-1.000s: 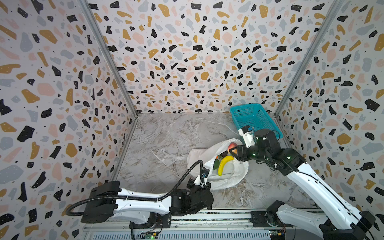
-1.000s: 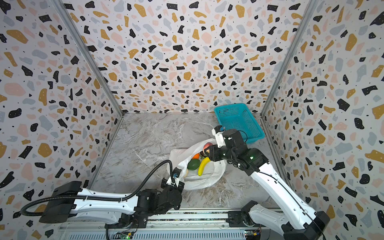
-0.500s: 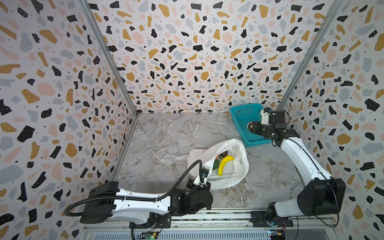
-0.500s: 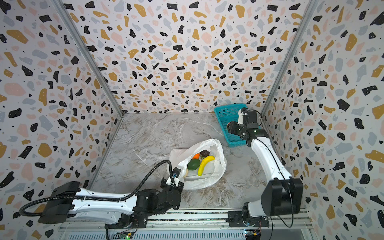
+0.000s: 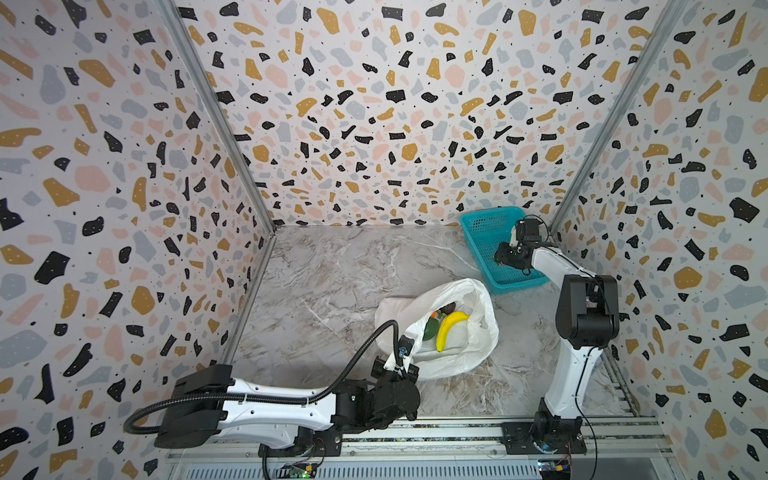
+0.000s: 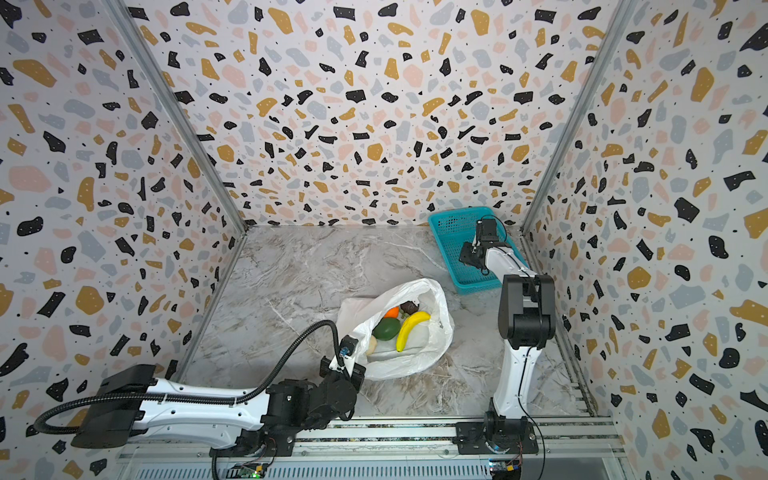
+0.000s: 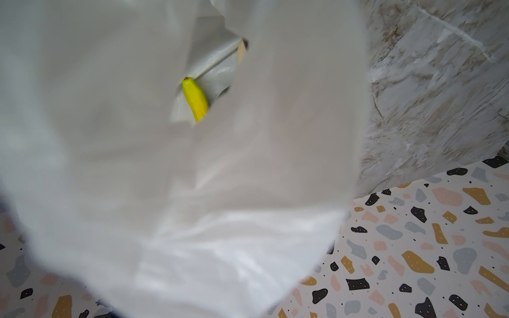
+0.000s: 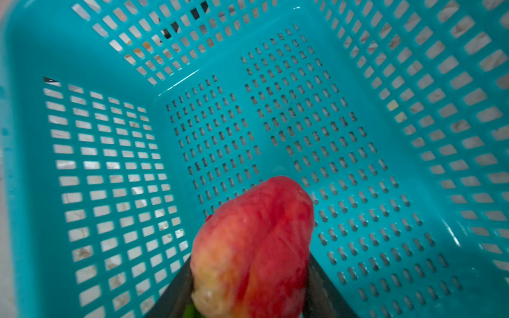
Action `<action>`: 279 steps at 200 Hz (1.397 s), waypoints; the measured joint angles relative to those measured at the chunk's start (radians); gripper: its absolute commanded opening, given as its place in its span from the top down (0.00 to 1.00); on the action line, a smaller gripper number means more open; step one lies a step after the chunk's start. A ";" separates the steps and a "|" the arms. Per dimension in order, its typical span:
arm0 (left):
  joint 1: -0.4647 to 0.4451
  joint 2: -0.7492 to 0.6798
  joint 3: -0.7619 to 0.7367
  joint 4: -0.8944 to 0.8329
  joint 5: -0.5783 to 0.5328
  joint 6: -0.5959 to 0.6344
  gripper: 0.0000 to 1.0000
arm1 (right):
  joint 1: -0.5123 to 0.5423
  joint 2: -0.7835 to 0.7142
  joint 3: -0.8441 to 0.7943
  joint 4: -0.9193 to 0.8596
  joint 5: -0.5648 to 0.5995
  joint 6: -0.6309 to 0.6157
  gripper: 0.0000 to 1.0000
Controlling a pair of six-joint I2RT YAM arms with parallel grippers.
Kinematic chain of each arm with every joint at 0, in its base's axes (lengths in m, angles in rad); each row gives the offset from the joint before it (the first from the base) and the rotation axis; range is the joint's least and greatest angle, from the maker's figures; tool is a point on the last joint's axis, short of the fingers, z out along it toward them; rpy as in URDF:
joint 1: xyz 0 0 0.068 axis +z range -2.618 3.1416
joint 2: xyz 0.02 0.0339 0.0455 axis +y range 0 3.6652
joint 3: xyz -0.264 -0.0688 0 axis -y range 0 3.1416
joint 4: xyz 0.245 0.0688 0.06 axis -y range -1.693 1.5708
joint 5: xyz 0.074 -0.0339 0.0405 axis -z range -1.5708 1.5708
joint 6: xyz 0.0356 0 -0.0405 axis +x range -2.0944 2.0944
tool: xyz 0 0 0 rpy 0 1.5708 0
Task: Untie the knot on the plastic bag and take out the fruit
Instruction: 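Carry the red apple over the teal basket and open the right gripper, then move the right gripper back into the bag toward the green lime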
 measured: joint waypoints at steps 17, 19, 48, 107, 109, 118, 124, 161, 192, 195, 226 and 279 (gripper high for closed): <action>0.000 0.000 -0.018 0.014 -0.003 -0.003 1.00 | -0.003 0.008 0.010 -0.011 0.011 -0.008 0.42; 0.000 0.000 -0.019 0.015 -0.003 -0.004 1.00 | -0.004 0.008 0.010 -0.012 0.012 -0.010 0.40; 0.000 0.009 -0.024 0.034 -0.008 -0.003 1.00 | -0.011 0.007 0.005 -0.016 0.014 -0.023 0.27; 0.003 0.009 -0.044 0.027 -0.037 -0.006 1.00 | -0.013 -0.120 -0.112 -0.034 -0.024 -0.029 0.17; 0.003 0.008 -0.045 0.026 -0.038 -0.006 1.00 | -0.013 -0.128 -0.115 -0.036 -0.025 -0.029 0.17; 0.003 0.005 -0.048 0.024 -0.039 -0.006 1.00 | -0.013 -0.171 -0.127 -0.044 -0.040 -0.030 0.17; 0.003 0.004 -0.048 0.023 -0.039 -0.006 1.00 | -0.013 -0.200 -0.132 -0.048 -0.053 -0.030 0.17; 0.007 0.003 -0.048 0.020 -0.052 -0.006 1.00 | 0.016 -0.425 -0.175 -0.119 -0.141 -0.038 0.16; 0.014 -0.006 -0.052 0.018 -0.057 -0.006 1.00 | 0.127 -0.654 -0.254 -0.219 -0.203 -0.047 0.16; 0.014 -0.008 -0.053 0.018 -0.057 -0.006 1.00 | 0.141 -0.673 -0.262 -0.228 -0.207 -0.047 0.16; 0.020 -0.024 -0.069 0.017 -0.056 -0.005 1.00 | 0.313 -0.869 -0.346 -0.324 -0.225 -0.003 0.16; 0.026 -0.024 -0.072 0.017 -0.048 -0.006 1.00 | 0.688 -1.022 -0.531 -0.329 -0.159 0.116 0.16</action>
